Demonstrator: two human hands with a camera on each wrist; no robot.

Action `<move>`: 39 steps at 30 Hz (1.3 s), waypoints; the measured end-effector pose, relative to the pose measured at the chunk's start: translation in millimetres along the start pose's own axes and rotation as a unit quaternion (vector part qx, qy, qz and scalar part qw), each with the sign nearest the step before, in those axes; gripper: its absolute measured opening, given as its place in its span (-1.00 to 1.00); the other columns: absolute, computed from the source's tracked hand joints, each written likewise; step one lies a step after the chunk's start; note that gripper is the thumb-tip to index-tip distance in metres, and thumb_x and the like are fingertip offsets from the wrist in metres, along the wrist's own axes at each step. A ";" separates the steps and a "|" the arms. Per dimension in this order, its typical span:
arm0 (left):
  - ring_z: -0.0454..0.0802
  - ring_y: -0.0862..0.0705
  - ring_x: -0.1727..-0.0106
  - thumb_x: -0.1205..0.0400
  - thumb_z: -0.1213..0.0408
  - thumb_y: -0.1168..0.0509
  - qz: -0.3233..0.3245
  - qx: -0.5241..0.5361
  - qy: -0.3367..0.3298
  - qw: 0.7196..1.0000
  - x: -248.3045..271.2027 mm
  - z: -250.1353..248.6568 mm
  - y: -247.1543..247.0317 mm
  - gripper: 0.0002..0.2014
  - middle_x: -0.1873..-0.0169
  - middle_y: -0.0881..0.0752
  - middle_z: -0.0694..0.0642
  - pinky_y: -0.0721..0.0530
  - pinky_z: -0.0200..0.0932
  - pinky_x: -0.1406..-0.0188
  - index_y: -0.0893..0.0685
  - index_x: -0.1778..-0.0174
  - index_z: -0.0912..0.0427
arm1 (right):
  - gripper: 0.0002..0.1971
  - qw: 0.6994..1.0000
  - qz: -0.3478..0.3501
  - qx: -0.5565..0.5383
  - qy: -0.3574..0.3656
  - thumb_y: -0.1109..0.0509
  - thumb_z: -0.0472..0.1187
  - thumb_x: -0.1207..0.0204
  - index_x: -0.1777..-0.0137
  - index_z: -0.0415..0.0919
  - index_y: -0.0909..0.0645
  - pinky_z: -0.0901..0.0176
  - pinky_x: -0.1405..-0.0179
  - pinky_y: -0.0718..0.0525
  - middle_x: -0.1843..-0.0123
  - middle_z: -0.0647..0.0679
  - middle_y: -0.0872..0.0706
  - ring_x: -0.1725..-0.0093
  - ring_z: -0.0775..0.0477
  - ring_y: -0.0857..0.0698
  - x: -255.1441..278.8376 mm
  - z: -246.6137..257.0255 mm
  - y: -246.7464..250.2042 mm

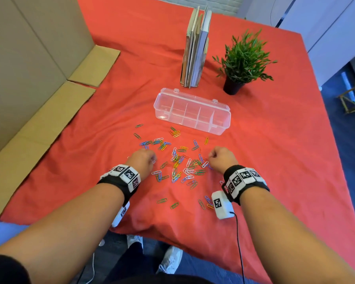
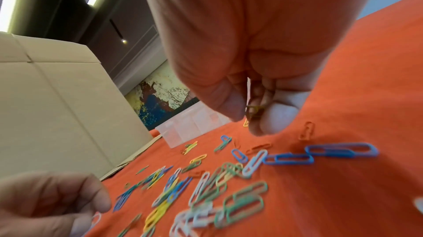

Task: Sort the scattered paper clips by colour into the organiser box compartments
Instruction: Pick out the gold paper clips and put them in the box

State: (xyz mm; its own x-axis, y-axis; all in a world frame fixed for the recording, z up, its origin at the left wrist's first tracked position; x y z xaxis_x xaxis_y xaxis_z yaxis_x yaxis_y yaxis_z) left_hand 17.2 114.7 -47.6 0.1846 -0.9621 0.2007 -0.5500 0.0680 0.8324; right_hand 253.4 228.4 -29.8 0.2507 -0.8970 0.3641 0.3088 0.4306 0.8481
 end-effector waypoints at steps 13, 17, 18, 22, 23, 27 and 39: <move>0.17 -0.60 -0.23 -0.57 0.37 -0.22 0.064 -0.072 -0.052 0.994 -75.8 -22.8 -3.6 -0.64 -0.16 -0.61 0.14 -0.59 0.04 -0.22 -0.63 -0.28 0.03 | -0.68 0.994 -0.046 0.065 -0.070 -0.17 -0.32 -0.59 -0.29 -0.44 -0.50 0.04 -0.38 -0.41 -0.34 -0.35 -0.59 -0.38 -0.29 -0.53 -66.1 26.2 13.6; 0.23 -0.61 -0.18 -0.58 0.31 -0.25 0.075 -0.096 -0.033 0.992 -76.1 -14.6 -8.2 -0.74 -0.11 -0.61 0.20 -0.59 0.06 -0.16 -0.64 -0.19 0.14 | -0.66 0.994 -0.029 0.073 -0.079 -0.22 -0.29 -0.58 -0.32 -0.42 -0.49 0.04 -0.22 -0.55 -0.32 -0.33 -0.59 -0.32 -0.30 -0.58 -68.9 34.8 -1.6; 0.24 -0.61 -0.17 -0.59 0.29 -0.25 0.073 -0.086 -0.024 0.993 -75.2 -11.3 -7.4 -0.76 -0.11 -0.62 0.21 -0.58 0.04 -0.17 -0.64 -0.17 0.16 | -0.66 0.994 -0.022 0.073 -0.077 -0.23 -0.27 -0.58 -0.31 -0.42 -0.50 0.03 -0.22 -0.56 -0.31 -0.33 -0.60 -0.31 -0.30 -0.59 -70.5 37.3 -5.4; 0.24 -0.64 -0.08 -0.58 0.31 -0.21 0.016 -0.014 0.013 1.000 -66.8 1.5 10.1 -0.84 0.00 -0.67 0.24 -0.55 -0.02 -0.07 -0.67 0.02 0.20 | -0.65 0.998 0.033 0.044 -0.042 -0.17 -0.20 -0.62 -0.23 -0.42 -0.59 0.03 -0.24 -0.57 -0.25 -0.33 -0.67 -0.28 -0.30 -0.63 -69.7 56.3 -11.5; 0.23 -0.64 -0.04 -0.56 0.32 -0.22 -0.007 0.004 0.020 1.000 -63.1 4.3 16.9 -0.86 0.04 -0.68 0.25 -0.53 -0.03 -0.04 -0.67 0.07 0.21 | -0.69 0.999 0.037 0.017 -0.028 -0.14 -0.23 -0.61 -0.13 -0.39 -0.64 0.03 -0.19 -0.60 -0.17 -0.34 -0.71 -0.19 -0.30 -0.68 -71.3 63.6 -12.5; 0.20 -0.68 0.08 -0.51 0.38 -0.26 -0.054 0.096 0.063 0.992 -46.9 21.2 33.1 -0.92 0.18 -0.75 0.21 -0.51 -0.12 0.12 -0.66 0.17 0.22 | -0.77 0.969 0.082 -0.227 -0.051 -0.13 -0.37 -0.53 0.34 -0.15 -0.44 0.19 0.48 -0.60 0.50 -0.11 -0.69 0.55 -0.08 -0.60 -78.7 87.1 -25.8; 0.07 -0.52 0.35 -0.54 0.49 -0.11 0.029 0.291 0.155 0.944 -43.9 19.5 21.5 -0.72 0.46 -0.51 0.02 -0.56 -0.08 0.23 -0.51 0.36 0.01 | -0.87 0.872 0.065 -0.472 -0.116 -0.30 -0.33 -0.53 0.25 -0.18 -0.56 0.29 0.63 -0.56 0.38 -0.07 -0.50 0.43 0.02 -0.50 -86.0 85.5 -48.7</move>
State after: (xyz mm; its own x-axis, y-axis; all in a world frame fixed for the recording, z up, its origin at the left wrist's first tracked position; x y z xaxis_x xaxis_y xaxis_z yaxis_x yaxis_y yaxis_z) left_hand -18.6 153.3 -48.6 0.3206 -0.8312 0.4542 -0.9039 -0.1251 0.4089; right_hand 138.3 276.0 -69.5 0.1810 -0.7831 0.5949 0.9362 0.3226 0.1397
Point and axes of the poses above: each hand's wrist, its own x-axis away from the middle knuckle, its own y-axis out of the back of the hand, z = x × y, the point moved 8 cm from there along -x, towards the middle knuckle
